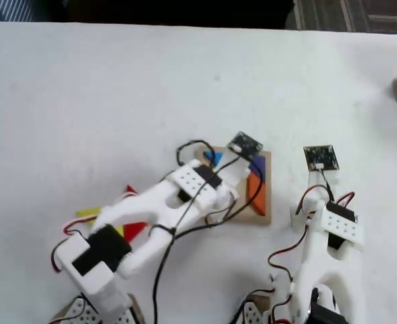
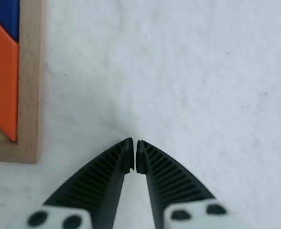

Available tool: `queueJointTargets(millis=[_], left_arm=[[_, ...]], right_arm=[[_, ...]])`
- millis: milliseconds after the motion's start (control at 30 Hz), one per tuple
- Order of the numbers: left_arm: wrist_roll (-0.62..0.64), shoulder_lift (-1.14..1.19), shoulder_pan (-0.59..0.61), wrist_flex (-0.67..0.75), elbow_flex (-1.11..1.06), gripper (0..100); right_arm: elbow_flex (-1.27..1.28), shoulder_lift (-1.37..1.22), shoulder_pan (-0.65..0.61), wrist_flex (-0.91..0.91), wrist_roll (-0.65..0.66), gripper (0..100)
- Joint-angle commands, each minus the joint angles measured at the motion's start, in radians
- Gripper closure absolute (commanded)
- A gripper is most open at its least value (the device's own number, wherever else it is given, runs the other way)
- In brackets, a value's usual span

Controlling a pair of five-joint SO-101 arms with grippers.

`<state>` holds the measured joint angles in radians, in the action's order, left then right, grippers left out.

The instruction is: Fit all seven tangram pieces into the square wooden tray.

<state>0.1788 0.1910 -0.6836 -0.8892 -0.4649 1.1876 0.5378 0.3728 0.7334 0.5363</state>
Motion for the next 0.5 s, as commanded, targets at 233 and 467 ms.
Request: queueJointTargets(millis=[233, 467], left_arm=[[0.0, 0.033, -0.082, 0.157, 0.023, 98], [0.109, 0.033, -0.073, 0.262, 0.025, 98]], right_arm=[[-0.006, 0.038, -0.008, 0.012, 0.009, 98.0], [-0.006, 0.038, -0.008, 0.012, 0.009, 98.0]])
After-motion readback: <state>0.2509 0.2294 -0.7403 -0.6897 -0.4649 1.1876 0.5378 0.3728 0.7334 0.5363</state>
